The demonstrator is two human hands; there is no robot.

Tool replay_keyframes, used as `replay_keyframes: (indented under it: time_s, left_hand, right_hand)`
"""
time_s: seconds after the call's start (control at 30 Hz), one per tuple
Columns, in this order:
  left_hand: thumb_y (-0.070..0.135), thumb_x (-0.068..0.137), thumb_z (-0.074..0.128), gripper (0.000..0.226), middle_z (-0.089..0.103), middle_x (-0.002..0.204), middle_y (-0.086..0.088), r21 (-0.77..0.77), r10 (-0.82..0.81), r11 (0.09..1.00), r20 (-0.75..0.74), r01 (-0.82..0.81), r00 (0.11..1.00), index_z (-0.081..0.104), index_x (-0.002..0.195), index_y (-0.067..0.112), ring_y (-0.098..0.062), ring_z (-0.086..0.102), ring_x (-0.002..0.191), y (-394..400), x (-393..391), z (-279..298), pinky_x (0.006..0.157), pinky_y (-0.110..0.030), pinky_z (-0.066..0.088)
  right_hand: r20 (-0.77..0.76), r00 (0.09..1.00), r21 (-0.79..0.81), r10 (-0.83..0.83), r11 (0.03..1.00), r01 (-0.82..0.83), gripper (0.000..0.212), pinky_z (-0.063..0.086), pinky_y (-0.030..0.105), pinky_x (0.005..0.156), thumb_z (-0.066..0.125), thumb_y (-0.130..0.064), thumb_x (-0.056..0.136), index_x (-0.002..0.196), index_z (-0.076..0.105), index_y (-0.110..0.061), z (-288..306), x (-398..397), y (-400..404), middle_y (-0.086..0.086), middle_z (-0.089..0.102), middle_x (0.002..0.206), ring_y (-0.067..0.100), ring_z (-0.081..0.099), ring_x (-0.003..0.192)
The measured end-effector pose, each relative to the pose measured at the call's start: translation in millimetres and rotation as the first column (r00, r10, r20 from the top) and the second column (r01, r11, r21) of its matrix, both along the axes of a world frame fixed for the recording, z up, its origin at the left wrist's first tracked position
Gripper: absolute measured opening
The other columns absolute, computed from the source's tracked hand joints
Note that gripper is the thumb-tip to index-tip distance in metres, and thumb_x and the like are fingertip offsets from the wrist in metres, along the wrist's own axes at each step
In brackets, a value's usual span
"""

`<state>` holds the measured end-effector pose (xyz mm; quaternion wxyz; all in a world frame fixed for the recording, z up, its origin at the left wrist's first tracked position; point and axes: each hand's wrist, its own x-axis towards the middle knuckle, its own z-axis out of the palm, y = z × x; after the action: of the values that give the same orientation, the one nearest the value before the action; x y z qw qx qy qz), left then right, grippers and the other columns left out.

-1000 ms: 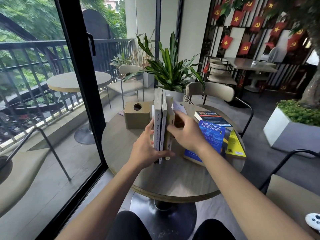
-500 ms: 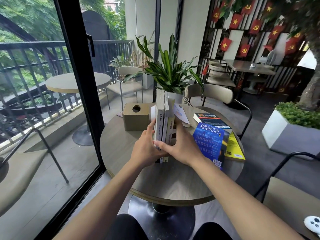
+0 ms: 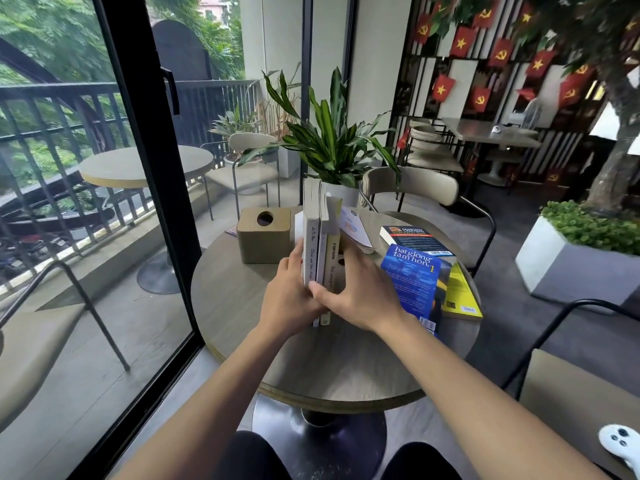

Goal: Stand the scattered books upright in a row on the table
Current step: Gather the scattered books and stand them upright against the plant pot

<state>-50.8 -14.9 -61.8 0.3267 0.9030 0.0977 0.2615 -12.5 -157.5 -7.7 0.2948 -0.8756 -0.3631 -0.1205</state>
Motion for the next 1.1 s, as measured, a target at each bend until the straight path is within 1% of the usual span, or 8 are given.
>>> replay_keyframes:
  time_s: [0.13, 0.27, 0.4, 0.53, 0.63, 0.77, 0.9, 1.1]
  left_hand:
    - [0.062, 0.065, 0.062, 0.098, 0.043, 0.144, 0.004, 0.023, -0.009, 1.0, 0.031, 0.008, 0.999, 0.038, 0.149, 0.018, -0.014, 0.04, 0.123, 1, -1, 0, 0.087, -0.035, 0.047]
    - [0.044, 0.068, 0.077, 0.094, 0.046, 0.138, 0.001, 0.043, 0.008, 0.999, 0.053, -0.01, 0.999, 0.038, 0.148, 0.017, -0.014, 0.04, 0.121, 1, 0, -1, 0.088, -0.036, 0.047]
    - [0.05, 0.07, 0.077, 0.094, 0.048, 0.135, 0.003, 0.043, 0.015, 0.999, 0.066, -0.018, 0.998, 0.037, 0.149, 0.018, -0.014, 0.041, 0.122, 2, 1, -2, 0.089, -0.04, 0.049]
    - [0.054, 0.07, 0.075, 0.094, 0.047, 0.138, 0.002, 0.041, 0.009, 0.999, 0.074, -0.012, 0.997, 0.037, 0.149, 0.019, -0.015, 0.041, 0.123, 2, 0, -2, 0.091, -0.043, 0.051]
    - [0.056, 0.07, 0.073, 0.093, 0.046, 0.138, 0.001, 0.044, 0.006, 0.999, 0.069, -0.009, 0.998, 0.038, 0.148, 0.019, -0.015, 0.041, 0.124, 2, 0, -2, 0.091, -0.045, 0.051]
    - [0.058, 0.069, 0.072, 0.096, 0.044, 0.139, 0.002, 0.051, 0.0, 0.999, 0.062, -0.003, 0.998, 0.035, 0.15, 0.02, -0.015, 0.04, 0.124, 3, 0, -2, 0.091, -0.043, 0.051]
    - [0.058, 0.069, 0.072, 0.097, 0.046, 0.138, 0.004, 0.035, 0.01, 0.999, 0.061, -0.012, 0.998, 0.033, 0.15, 0.021, -0.014, 0.041, 0.124, 2, -1, -2, 0.09, -0.042, 0.05]
    - [0.064, 0.068, 0.067, 0.1, 0.046, 0.14, 0.007, 0.029, 0.012, 0.999, 0.041, -0.013, 0.999, 0.031, 0.151, 0.022, -0.012, 0.039, 0.126, 3, -1, -4, 0.091, -0.041, 0.049]
  right_hand:
    - [0.163, 0.987, -0.08, 0.009, 0.997, 0.004, 0.08, 0.042, 0.043, 0.105, 0.047, -0.053, 0.082, 0.152, 0.025, -0.02, -1, 10, -19, 0.005, 0.047, 0.144, 0.024, 0.04, 0.132]
    - [0.211, 0.953, -0.167, -0.217, 0.953, 0.254, 0.088, 0.039, 0.047, 0.106, 0.042, -0.06, 0.08, 0.154, 0.018, -0.02, -8, 33, -40, 0.009, 0.038, 0.152, 0.031, 0.034, 0.136]
    - [0.133, 0.875, -0.282, -0.465, 0.828, 0.484, 0.099, 0.037, 0.048, 0.101, 0.047, -0.076, 0.077, 0.152, 0.018, -0.019, -18, 50, -62, 0.012, 0.034, 0.15, 0.036, 0.036, 0.131]
    - [-0.041, 0.792, -0.369, -0.609, 0.746, 0.555, 0.114, 0.034, 0.052, 0.105, 0.049, -0.086, 0.067, 0.152, 0.014, -0.019, -34, 59, -77, 0.015, 0.028, 0.153, 0.037, 0.029, 0.137]
    - [-0.197, 0.7, -0.385, -0.687, 0.711, 0.589, 0.134, 0.039, 0.049, 0.102, 0.056, -0.092, 0.053, 0.151, 0.015, -0.011, -36, 62, -82, 0.019, 0.035, 0.147, 0.036, 0.035, 0.135]
    - [-0.34, 0.649, -0.335, -0.681, 0.732, 0.593, 0.144, 0.049, 0.04, 0.092, 0.072, -0.086, 0.04, 0.145, 0.022, -0.001, -32, 74, -85, 0.015, 0.047, 0.139, 0.03, 0.05, 0.125]
    - [-0.389, 0.663, -0.277, -0.64, 0.767, 0.578, 0.127, 0.051, 0.034, 0.074, 0.076, -0.082, 0.038, 0.131, 0.042, -0.004, -33, 80, -85, 0.005, 0.055, 0.119, 0.024, 0.061, 0.108]
    - [-0.405, 0.658, -0.248, -0.635, 0.769, 0.589, 0.13, 0.047, 0.032, 0.065, 0.062, -0.094, 0.021, 0.125, 0.051, -0.017, -44, 84, -85, -0.003, 0.045, 0.096, 0.023, 0.061, 0.092]
